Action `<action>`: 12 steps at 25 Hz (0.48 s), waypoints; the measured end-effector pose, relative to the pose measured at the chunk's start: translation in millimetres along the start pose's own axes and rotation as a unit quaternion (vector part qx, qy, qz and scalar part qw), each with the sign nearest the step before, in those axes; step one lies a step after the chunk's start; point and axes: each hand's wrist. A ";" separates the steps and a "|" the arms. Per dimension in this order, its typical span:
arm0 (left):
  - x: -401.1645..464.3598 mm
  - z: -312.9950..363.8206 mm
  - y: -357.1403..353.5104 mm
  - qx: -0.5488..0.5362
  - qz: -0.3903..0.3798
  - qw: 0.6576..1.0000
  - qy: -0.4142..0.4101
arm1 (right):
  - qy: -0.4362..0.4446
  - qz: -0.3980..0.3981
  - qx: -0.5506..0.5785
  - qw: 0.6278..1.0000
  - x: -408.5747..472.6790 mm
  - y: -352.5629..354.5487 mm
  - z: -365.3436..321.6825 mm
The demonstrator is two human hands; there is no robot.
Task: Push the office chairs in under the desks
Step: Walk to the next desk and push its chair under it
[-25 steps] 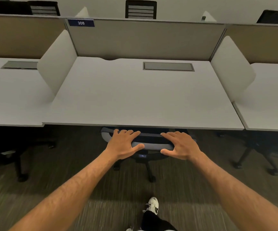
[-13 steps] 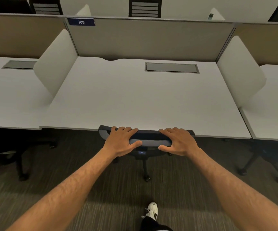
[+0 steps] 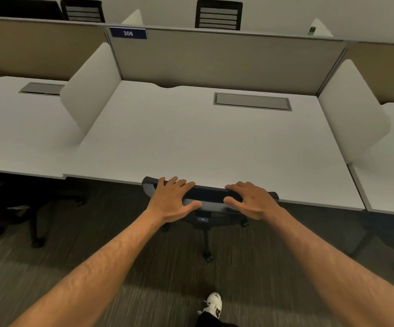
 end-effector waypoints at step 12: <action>-212.2 -95.3 52.4 -0.089 0.122 0.930 0.336 | 0.322 -0.024 -0.016 0.946 108.1 -20.2 -235.6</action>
Point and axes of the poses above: each hand's wrist, its own x-axis towards the middle knuckle, its own y-axis out of the back of the hand, z = x × y, and after that the axes turned 2 degrees about x, right-handed
